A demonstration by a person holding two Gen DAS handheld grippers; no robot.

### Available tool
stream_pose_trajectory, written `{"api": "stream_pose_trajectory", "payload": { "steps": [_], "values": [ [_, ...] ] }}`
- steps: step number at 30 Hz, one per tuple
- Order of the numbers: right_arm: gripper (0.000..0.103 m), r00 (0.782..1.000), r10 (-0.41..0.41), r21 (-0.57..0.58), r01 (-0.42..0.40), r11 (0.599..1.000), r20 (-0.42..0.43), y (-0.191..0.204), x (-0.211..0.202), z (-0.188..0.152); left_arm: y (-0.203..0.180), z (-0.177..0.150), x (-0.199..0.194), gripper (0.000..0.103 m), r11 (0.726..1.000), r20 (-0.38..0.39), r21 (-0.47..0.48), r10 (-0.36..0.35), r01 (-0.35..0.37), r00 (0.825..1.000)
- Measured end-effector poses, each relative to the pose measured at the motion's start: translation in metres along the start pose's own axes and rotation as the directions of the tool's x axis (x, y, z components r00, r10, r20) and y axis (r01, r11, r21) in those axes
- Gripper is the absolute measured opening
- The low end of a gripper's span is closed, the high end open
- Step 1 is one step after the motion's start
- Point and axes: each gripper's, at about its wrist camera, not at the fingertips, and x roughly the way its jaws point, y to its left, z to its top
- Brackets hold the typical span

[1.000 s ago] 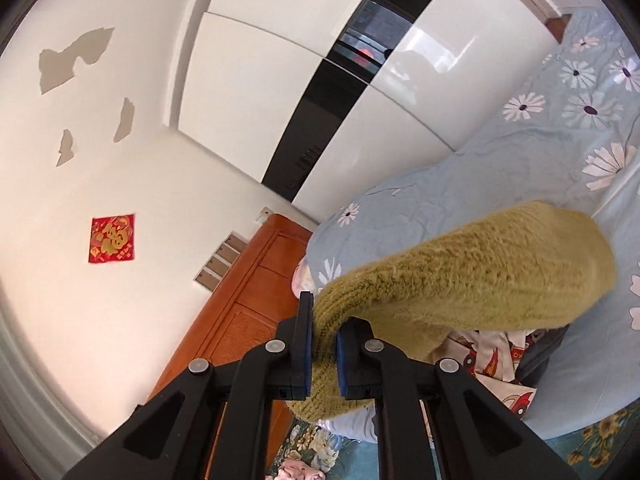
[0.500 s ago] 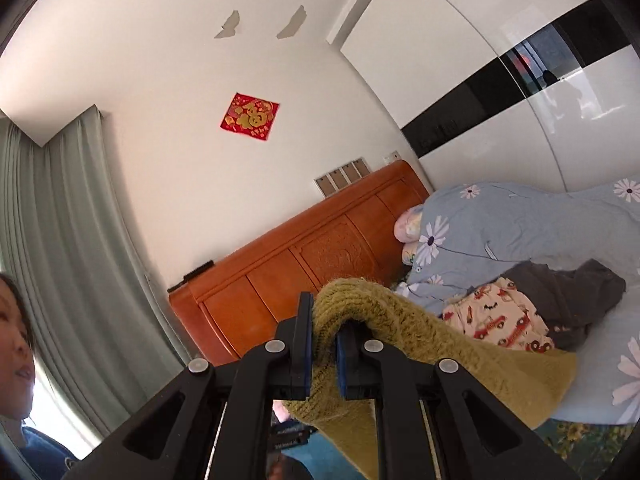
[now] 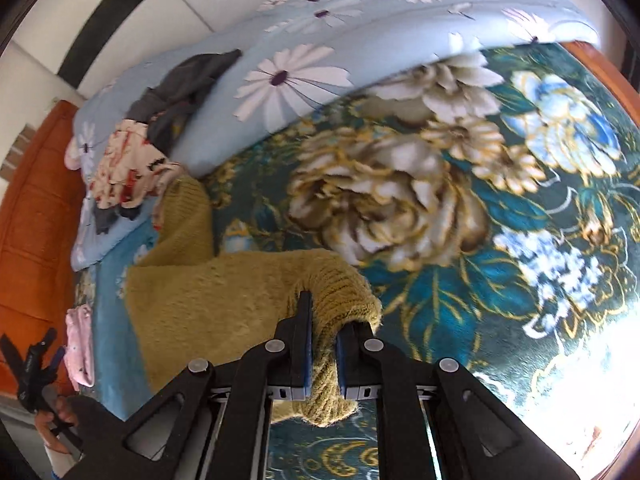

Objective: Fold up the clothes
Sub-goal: 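Lay the green sweater on the bed cover with the right gripper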

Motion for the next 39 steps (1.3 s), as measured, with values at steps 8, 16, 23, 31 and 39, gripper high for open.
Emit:
{"api": "stream_pose_trajectory", "payload": {
  "steps": [8, 16, 23, 31, 39],
  "values": [
    [0.046, 0.984, 0.118, 0.047, -0.113, 0.993, -0.131, -0.039, 0.006, 0.011, -0.021, -0.01, 0.075, 0.101, 0.997, -0.19, -0.041, -0.072, 0.066, 0.979],
    [0.047, 0.987, 0.14, 0.116, -0.15, 0.982, 0.084, -0.06, -0.038, 0.025, -0.036, -0.003, 0.146, 0.097, 0.965, -0.311, -0.194, -0.228, 0.173, 0.923],
    [0.047, 0.966, 0.228, 0.003, -0.23, 0.973, 0.12, 0.006, -0.025, 0.046, -0.052, -0.006, 0.184, 0.069, 0.937, -0.392, -0.291, -0.303, 0.195, 0.869],
    [0.047, 0.94, 0.332, -0.071, -0.327, 0.942, 0.08, 0.073, 0.01, 0.064, -0.067, 0.006, 0.158, 0.014, 0.972, -0.345, -0.16, -0.217, 0.17, 0.913],
    [0.047, 0.923, 0.385, -0.122, -0.384, 0.915, -0.023, 0.129, 0.049, 0.059, 0.055, 0.048, 0.082, 0.013, 0.963, -0.144, -0.246, 0.075, -0.109, 0.987]
  ]
}}
